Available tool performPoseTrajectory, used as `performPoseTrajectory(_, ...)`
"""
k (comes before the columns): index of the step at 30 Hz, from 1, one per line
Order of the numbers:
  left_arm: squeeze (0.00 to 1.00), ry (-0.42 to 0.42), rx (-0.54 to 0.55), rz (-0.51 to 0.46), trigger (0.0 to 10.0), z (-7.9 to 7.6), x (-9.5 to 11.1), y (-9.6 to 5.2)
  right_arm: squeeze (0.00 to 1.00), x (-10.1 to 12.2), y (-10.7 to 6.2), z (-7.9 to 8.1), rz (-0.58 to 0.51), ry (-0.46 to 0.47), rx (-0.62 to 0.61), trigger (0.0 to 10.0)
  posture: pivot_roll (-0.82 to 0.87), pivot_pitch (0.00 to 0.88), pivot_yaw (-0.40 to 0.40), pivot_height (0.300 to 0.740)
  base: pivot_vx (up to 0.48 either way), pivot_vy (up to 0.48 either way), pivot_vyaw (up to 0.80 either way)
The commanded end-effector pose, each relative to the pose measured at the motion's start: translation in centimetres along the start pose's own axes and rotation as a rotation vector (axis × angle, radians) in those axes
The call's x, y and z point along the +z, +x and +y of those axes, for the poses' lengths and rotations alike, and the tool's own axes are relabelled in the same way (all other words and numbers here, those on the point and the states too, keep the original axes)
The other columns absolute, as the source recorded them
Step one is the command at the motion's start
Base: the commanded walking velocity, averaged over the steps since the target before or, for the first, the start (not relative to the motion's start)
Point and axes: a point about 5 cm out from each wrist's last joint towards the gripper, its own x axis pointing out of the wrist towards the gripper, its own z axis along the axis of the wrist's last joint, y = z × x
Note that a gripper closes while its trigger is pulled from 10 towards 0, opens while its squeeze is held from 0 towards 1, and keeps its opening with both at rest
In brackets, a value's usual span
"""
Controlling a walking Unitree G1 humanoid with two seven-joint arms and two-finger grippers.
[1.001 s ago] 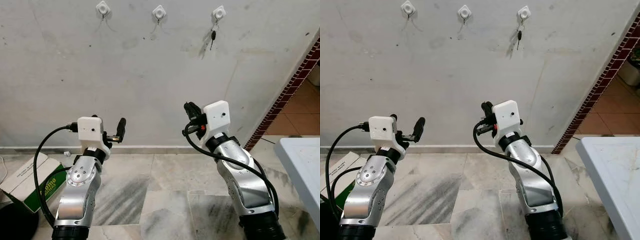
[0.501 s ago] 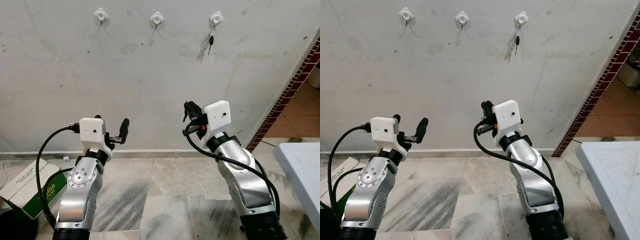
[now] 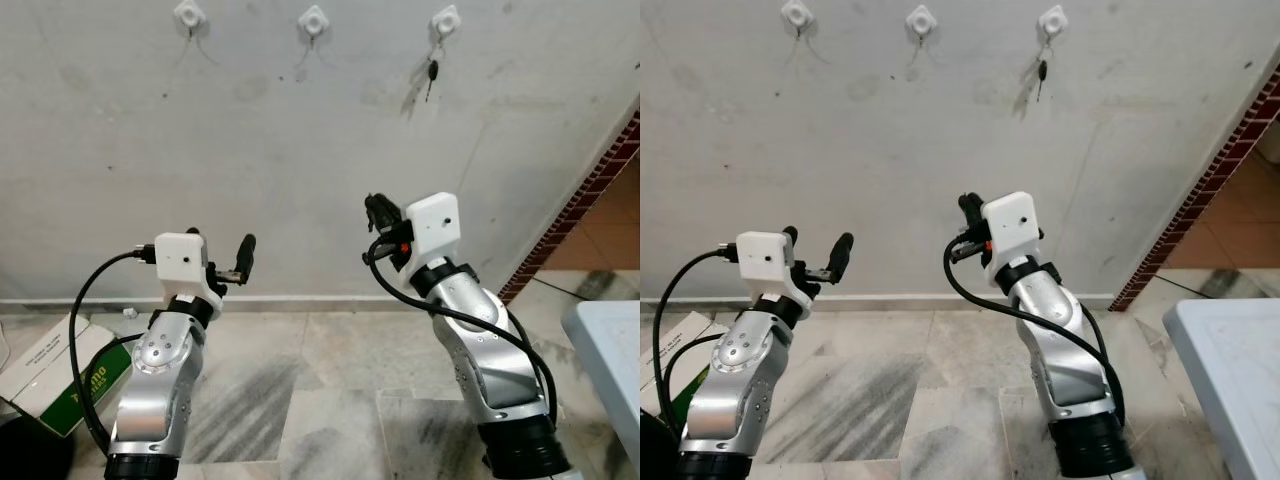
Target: Hang keys on a hook
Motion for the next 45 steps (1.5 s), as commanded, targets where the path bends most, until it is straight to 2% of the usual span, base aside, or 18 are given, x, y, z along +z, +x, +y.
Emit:
performPoseTrajectory(1,0.0,0.011,0.013,-0.006,10.0,0.56,0.29,-0.05,0.0,0.49,0.32,0.59,-0.024,-0.001,0.027,10.0,0.0,0.033,-0.012,0.74,0.274,0.0,0.0)
performPoseTrajectory(19,0.0,0.009,0.004,-0.005,10.0,0.45,0.32,0.1,0.0,0.69,0.45,0.87,-0.039,0.012,0.048,10.0,0.0,0.035,-0.003,0.74,0.308,0.0,0.0)
performPoseTrajectory(45,0.0,0.008,0.001,-0.002,10.0,0.27,0.23,0.22,0.0,1.06,0.53,1.49,-0.058,-0.018,0.121,10.0,0.0,0.035,0.0,0.74,0.316,0.306,0.0)
